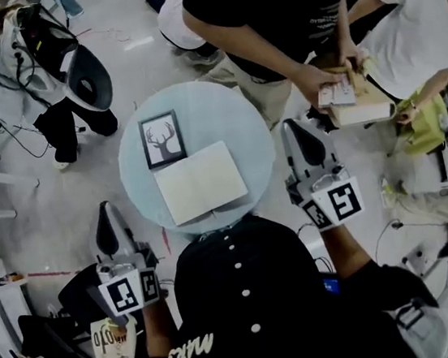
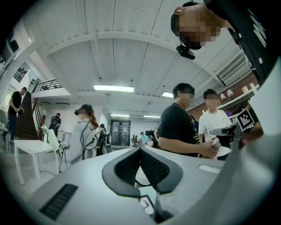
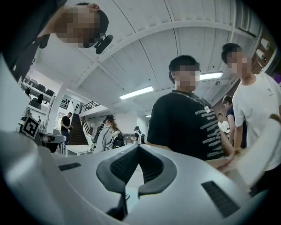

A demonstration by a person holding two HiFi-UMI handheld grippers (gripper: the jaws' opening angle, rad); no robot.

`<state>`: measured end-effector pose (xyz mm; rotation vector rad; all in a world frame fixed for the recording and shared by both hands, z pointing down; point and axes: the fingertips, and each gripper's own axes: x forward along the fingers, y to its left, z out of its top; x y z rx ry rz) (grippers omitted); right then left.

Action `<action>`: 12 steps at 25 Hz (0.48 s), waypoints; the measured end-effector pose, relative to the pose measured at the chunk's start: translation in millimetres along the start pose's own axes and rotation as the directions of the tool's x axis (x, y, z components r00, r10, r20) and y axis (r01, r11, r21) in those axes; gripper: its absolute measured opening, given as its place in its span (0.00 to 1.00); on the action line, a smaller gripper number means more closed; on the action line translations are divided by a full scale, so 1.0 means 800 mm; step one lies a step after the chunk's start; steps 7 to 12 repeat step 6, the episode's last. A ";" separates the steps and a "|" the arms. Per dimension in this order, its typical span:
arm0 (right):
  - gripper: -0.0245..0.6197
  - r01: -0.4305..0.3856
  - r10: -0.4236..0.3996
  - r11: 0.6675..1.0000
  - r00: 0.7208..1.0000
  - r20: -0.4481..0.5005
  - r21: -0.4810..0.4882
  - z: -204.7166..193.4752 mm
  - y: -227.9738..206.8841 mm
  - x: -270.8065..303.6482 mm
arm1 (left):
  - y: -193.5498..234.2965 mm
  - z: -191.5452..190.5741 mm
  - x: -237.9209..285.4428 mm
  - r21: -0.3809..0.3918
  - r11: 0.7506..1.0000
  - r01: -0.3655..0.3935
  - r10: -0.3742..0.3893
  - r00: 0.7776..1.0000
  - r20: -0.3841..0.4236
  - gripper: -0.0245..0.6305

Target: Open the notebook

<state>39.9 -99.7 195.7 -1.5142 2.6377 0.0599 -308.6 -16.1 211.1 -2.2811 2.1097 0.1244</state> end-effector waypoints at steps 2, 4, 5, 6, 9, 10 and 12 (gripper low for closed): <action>0.04 -0.001 0.001 1.000 1.000 -0.004 -0.002 -0.001 0.002 0.003 | 0.002 -0.001 0.002 0.002 1.000 0.003 -0.003 1.000 -0.003 0.04; 0.04 -0.003 0.003 1.000 1.000 -0.005 -0.007 -0.002 0.004 0.007 | 0.004 -0.003 0.002 0.002 1.000 0.004 -0.004 1.000 -0.005 0.04; 0.04 -0.005 0.005 1.000 1.000 -0.006 -0.010 -0.002 0.006 0.008 | 0.005 -0.004 0.003 0.003 1.000 0.003 -0.003 1.000 -0.005 0.04; 0.04 -0.007 0.007 1.000 1.000 -0.006 -0.012 -0.002 0.007 0.009 | 0.006 -0.005 0.003 0.004 1.000 0.003 -0.003 1.000 -0.006 0.04; 0.04 -0.007 0.007 1.000 1.000 -0.006 -0.012 -0.002 0.007 0.009 | 0.006 -0.005 0.003 0.004 1.000 0.003 -0.003 1.000 -0.006 0.04; 0.04 -0.007 0.007 1.000 1.000 -0.006 -0.012 -0.002 0.007 0.009 | 0.006 -0.005 0.003 0.004 1.000 0.003 -0.003 1.000 -0.006 0.04; 0.04 -0.007 0.007 1.000 1.000 -0.006 -0.012 -0.002 0.007 0.009 | 0.006 -0.005 0.003 0.004 1.000 0.003 -0.003 1.000 -0.006 0.04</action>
